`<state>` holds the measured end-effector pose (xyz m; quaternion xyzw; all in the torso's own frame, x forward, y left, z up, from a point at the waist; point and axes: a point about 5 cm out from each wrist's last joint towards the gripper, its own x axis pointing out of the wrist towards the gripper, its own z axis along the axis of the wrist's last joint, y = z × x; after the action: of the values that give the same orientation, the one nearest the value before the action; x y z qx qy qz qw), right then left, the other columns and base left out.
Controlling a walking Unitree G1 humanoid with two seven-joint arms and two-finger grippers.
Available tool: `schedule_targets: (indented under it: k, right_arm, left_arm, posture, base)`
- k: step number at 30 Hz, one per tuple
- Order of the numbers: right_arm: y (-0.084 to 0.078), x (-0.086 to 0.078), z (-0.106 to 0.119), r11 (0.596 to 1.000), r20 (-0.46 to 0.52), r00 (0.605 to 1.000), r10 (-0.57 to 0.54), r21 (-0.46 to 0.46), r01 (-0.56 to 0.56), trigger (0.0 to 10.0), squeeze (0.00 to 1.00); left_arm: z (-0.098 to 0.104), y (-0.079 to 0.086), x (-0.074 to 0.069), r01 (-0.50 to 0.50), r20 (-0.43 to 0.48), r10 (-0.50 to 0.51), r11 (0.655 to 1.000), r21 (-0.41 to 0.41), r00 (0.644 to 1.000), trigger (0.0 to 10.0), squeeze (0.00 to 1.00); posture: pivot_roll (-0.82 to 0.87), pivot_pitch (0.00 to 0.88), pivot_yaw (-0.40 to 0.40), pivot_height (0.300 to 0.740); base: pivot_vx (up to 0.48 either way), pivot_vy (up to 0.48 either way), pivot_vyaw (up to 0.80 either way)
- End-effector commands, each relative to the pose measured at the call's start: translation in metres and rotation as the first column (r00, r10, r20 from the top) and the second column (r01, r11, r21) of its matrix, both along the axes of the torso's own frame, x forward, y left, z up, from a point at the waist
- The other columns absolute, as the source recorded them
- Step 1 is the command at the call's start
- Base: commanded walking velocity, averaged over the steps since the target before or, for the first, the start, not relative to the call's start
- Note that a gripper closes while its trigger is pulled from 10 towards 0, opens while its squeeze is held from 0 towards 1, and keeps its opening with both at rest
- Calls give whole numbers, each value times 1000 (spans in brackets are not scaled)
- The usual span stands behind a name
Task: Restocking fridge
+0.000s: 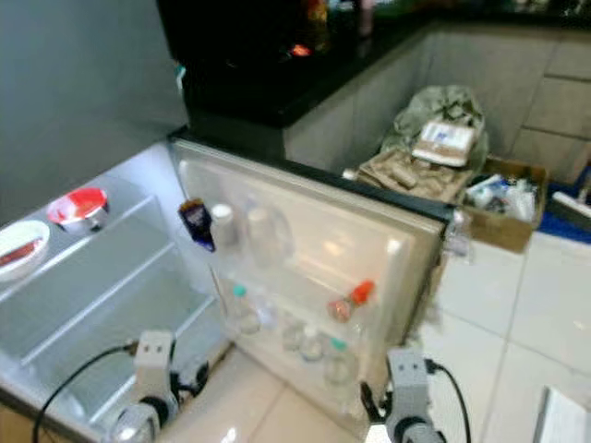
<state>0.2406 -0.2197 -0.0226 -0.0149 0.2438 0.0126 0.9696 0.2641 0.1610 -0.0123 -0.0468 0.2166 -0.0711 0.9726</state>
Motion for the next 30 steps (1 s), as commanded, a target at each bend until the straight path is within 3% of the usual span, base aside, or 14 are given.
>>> schedule_targets:
  k: [1,13,16,18,19,20,22,26,30]
  right_arm:
    - [0,-6,-5,1000,-25,1000,1,3,-1,10000,0]
    - [2,-5,-5,1000,-34,999,31,-2,-31,10000,0]
    - [1,-9,-10,998,-98,993,67,-5,-68,10000,0]
    - [-3,-24,-26,989,-284,950,130,-37,-146,10000,0]
    - [-18,-37,-33,970,-392,907,153,-117,-214,10000,0]
    - [-18,-37,-33,970,-392,907,153,-117,-214,10000,0]
    - [-53,-30,-21,964,-365,931,-31,-256,-68,10000,0]
    - [-72,-23,-11,938,-352,926,-133,-345,4,10000,0]
    - [-89,-5,10,896,-284,933,-223,-437,81,10000,0]
  left_arm:
    - [-7,6,-7,-20,-34,20,1000,4,999,10000,0]
    - [-8,7,-10,-21,-43,21,1000,4,999,10000,0]
    - [-9,9,-11,-27,-52,27,1000,15,998,10000,0]
    - [-11,10,-12,-26,-58,27,999,27,998,10000,0]
    - [-11,12,-13,-27,-62,29,999,37,998,10000,0]
    - [-11,12,-13,-27,-62,29,999,37,998,10000,0]
    - [-12,17,-14,-36,-63,38,998,44,997,10000,0]
    - [-12,18,-14,-36,-64,39,998,48,997,10000,0]
    - [-12,21,-14,-35,-66,38,998,58,997,10000,0]
  posture:
    - [-99,98,103,740]
    - [-99,105,105,740]
    - [-99,107,105,740]
    - [-100,107,106,740]
    - [-97,109,104,740]
    - [-97,109,104,740]
    - [-92,117,110,740]
    - [-90,120,112,740]
    - [-80,128,117,740]
  base:
    - [0,0,0]
    - [0,0,0]
    - [0,0,0]
    - [0,0,0]
    - [0,0,0]
    - [0,0,0]
    - [0,0,0]
    - [0,0,0]
    - [0,0,0]
